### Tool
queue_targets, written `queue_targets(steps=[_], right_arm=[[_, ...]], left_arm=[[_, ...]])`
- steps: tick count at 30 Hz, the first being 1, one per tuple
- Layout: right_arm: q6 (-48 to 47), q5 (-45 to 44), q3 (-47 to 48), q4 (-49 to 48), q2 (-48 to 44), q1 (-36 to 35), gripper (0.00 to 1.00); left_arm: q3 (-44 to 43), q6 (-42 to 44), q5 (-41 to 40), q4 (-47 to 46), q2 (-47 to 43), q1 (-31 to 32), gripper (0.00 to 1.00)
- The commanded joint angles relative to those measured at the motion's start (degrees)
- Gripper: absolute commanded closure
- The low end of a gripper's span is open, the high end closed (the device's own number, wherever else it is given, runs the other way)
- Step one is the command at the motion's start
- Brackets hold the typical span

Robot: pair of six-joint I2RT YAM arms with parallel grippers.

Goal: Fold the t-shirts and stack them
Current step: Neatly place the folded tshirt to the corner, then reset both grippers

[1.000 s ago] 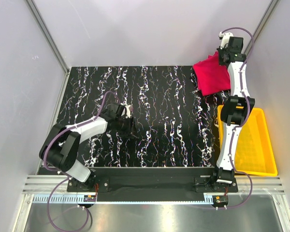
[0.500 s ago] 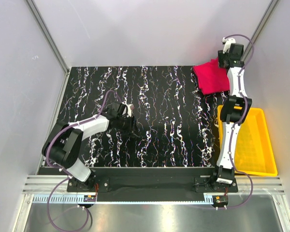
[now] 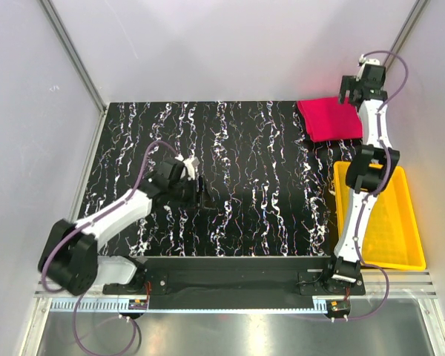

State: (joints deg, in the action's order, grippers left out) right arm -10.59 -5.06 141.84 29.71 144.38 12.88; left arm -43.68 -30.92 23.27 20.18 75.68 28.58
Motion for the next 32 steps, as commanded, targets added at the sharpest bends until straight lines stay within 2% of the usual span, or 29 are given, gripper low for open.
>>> queue_targets(steps=[1, 2, 6, 8, 10, 11, 12, 14, 15, 17, 18, 19, 21, 26, 31, 32], right_arm=[[13.4, 2.5, -5.5, 3.8, -17.6, -3.7, 0.00], [15.0, 6.7, -7.4, 5.6, -21.2, -4.4, 0.00], [19.3, 10.9, -17.3, 10.8, -29.0, -10.7, 0.01], [20.8, 14.0, -22.7, 10.5, -34.9, -12.5, 0.00], [24.3, 16.7, -31.7, 9.2, -39.1, -15.9, 0.00], [27.0, 16.7, -35.0, 7.0, -43.7, -16.5, 0.00], [30.1, 18.1, -42.4, 5.2, -45.9, -17.0, 0.00], [38.0, 23.0, -50.8, -1.3, -52.9, -17.8, 0.00], [41.1, 24.4, -59.9, -4.3, -55.3, -18.0, 0.00], [48.6, 26.8, -68.1, -11.0, -62.5, -18.1, 0.00], [50.7, 28.0, -76.3, -13.6, -64.8, -18.2, 0.01], [54.2, 30.5, -80.5, -19.5, -67.3, -18.4, 0.00], [57.1, 32.0, -90.8, -23.1, -73.1, -18.9, 0.00], [60.3, 33.9, -106.7, -23.8, -80.9, -20.1, 0.00], [61.9, 34.1, -116.9, -25.1, -91.2, -20.1, 0.00], [62.4, 35.3, -119.0, -25.5, -94.9, -20.1, 0.00]], left_arm=[[0.3, -2.9, -1.9, -0.9, -6.5, 1.7, 0.36], [0.6, -3.7, -2.0, -1.2, -8.2, 1.8, 0.34], [2.5, -5.5, -2.1, -1.8, -16.1, 1.9, 0.26], [3.4, -6.3, -2.5, -2.0, -20.6, 1.9, 0.17], [5.9, -8.4, -2.8, -2.3, -23.5, 1.9, 0.12], [7.0, -9.2, -2.6, -3.2, -25.9, 1.8, 0.01], [9.5, -10.9, -2.4, -3.8, -27.2, 1.9, 0.01], [13.8, -12.7, -1.7, -6.1, -31.4, 1.9, 0.01], [15.4, -14.7, -1.6, -7.3, -32.9, 1.9, 0.01], [20.5, -17.6, -2.1, -12.2, -39.3, 1.9, 0.01], [21.8, -19.3, -2.9, -13.7, -41.6, 1.9, 0.01], [22.7, -19.8, -4.4, -14.0, -43.7, 1.8, 0.01], [25.6, -22.5, -9.5, -15.8, -49.9, 1.9, 0.01], [34.9, -30.9, -14.0, -26.1, -60.0, 1.7, 0.01], [39.8, -35.7, -17.0, -27.5, -69.1, 1.7, 0.01], [42.1, -38.8, -17.5, -28.4, -71.1, 1.7, 0.01]])
